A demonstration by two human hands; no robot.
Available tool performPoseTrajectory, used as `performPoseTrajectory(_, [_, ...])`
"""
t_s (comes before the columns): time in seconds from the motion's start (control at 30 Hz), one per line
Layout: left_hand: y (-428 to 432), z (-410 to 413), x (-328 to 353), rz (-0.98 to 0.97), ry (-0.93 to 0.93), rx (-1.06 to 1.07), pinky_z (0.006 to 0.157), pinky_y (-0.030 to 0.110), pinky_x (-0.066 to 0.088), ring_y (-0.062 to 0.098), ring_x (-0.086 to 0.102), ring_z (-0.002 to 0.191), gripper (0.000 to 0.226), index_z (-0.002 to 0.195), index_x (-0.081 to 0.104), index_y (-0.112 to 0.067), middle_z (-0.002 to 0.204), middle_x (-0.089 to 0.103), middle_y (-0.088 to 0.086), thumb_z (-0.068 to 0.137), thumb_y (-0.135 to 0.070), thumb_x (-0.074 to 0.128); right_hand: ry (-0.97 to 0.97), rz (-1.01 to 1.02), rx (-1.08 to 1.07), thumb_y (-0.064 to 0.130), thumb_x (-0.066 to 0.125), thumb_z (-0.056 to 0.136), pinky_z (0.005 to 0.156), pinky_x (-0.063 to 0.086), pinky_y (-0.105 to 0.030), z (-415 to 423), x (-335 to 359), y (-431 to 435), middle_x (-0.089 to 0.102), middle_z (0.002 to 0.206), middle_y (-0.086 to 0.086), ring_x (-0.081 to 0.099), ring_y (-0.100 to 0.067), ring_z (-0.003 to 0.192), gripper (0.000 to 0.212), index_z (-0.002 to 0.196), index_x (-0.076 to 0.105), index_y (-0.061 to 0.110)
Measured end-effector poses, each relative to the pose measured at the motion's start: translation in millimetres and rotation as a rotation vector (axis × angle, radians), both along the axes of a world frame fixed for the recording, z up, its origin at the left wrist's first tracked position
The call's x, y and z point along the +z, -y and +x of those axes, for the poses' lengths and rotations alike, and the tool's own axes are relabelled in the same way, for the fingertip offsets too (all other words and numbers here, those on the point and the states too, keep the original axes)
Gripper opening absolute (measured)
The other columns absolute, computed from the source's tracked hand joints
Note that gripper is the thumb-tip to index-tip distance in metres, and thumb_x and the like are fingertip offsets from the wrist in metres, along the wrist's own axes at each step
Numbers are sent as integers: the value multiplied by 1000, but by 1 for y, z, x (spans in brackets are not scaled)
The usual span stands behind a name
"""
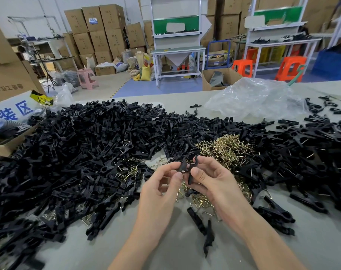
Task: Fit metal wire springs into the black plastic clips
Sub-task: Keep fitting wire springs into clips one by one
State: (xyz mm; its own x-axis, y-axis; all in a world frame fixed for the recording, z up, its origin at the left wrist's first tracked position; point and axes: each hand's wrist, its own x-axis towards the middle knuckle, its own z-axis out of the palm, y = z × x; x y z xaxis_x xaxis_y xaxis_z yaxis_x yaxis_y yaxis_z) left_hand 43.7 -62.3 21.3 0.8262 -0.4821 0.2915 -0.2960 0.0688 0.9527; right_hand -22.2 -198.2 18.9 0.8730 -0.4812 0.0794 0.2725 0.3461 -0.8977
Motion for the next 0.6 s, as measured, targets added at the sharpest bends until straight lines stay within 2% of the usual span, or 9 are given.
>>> performPoseTrajectory(0.17, [0, 0, -1, 34, 11, -12, 65, 16, 50, 5, 61, 72, 26, 102, 69, -46, 86, 72, -8, 95, -22, 64, -40, -46, 14, 32, 84, 72, 81, 60, -28, -3, 5, -3, 77, 106, -8, 76, -26, 95, 24, 94, 76, 34])
performPoseTrajectory(0.23, [-1, 0, -1, 35, 6, -22, 65, 18, 51, 5, 61, 72, 25, 101, 70, -45, 85, 72, -7, 95, -22, 64, -43, -44, 7, 30, 81, 70, 81, 60, -29, -5, 7, -3, 76, 104, -9, 76, -26, 92, 27, 97, 76, 33])
performPoseTrajectory(0.33, [-3, 1, 1, 58, 29, -49, 67, 27, 52, 10, 62, 72, 23, 103, 69, -45, 86, 73, -4, 95, -25, 63, -42, -92, 29, 27, 79, 75, 82, 60, -30, -8, 8, -2, 76, 101, -7, 75, -25, 91, 40, 114, 74, 34])
performPoseTrajectory(0.4, [-4, 1, 2, 66, 44, -59, 68, 31, 51, 13, 61, 71, 23, 105, 68, -44, 85, 72, -6, 96, -24, 61, -35, -121, 44, 25, 77, 78, 81, 60, -30, -9, 8, -1, 74, 96, -5, 74, -23, 88, 40, 117, 74, 34])
performPoseTrajectory(0.53, [-5, 1, 1, 107, 76, -79, 69, 32, 51, 12, 62, 73, 26, 108, 69, -45, 87, 72, -11, 99, -24, 59, -24, -128, 1, 30, 78, 76, 79, 61, -32, -8, 8, 0, 74, 105, -10, 74, -24, 91, 27, 103, 77, 26])
performPoseTrajectory(0.6, [-5, 2, -1, 148, 119, -77, 70, 21, 52, 7, 65, 82, 22, 113, 66, -46, 96, 71, -16, 99, -33, 55, -11, -103, -34, 30, 78, 75, 75, 61, -28, -7, 7, 3, 76, 102, -7, 75, -23, 91, 22, 96, 77, 25])
